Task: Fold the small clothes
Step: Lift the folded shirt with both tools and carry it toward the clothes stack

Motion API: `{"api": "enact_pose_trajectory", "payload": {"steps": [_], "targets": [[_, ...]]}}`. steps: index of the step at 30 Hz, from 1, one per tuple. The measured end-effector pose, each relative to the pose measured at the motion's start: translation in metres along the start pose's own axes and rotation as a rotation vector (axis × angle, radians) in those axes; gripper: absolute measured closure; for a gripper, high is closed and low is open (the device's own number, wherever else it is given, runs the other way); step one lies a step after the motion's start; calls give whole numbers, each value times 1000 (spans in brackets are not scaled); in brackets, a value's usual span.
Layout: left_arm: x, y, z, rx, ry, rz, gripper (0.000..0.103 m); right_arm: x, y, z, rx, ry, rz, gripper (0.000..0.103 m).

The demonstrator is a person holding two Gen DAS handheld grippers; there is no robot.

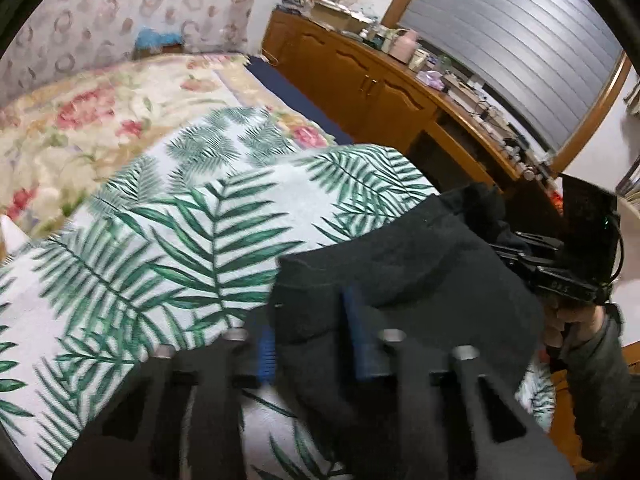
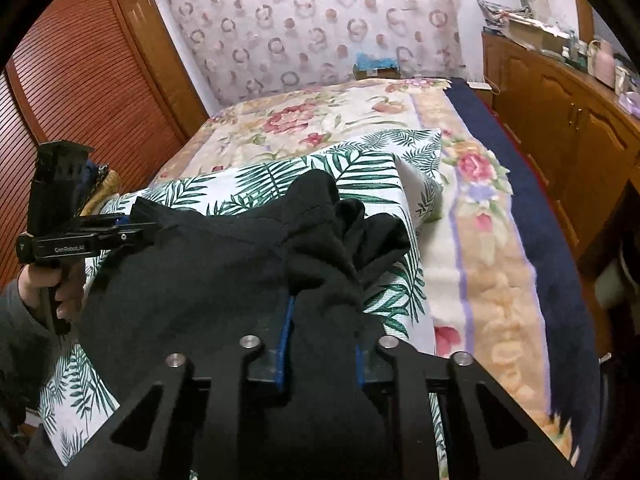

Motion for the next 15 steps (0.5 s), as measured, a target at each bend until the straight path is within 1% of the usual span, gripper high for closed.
{"api": "enact_pose_trajectory", "payload": {"steps": [1,3,6,8,11,15], "targets": [[-2,0,0,1,11,-24,89,1,4,1,-17,6,2,85],[-8,5,1,-16,-14,-9,91,3,12,4,-58,6,-2,86],[-23,23,3,-65,-60,-6,92,9,34,11,-140,13,0,87],[-37,45,6,-123,-86,-6,93,17,51,18,-185,31,6,87],[-48,79,8,-201,-99,-7,93,34,70,27,-235,88,-7,87],[-54,124,5,-288,-131,47,93,62,90,42,-295,152,-2,88]]}}
Point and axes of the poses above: each gripper's, at about its wrist camera, not at the fingertips, and y roughly against the way its jaws point, x to its left, z to its top, the point moved 8 cm from there along -y, roughly the way its jaws point, and after that the axes turned 6 degrees about -z, right-handed, at the moved point
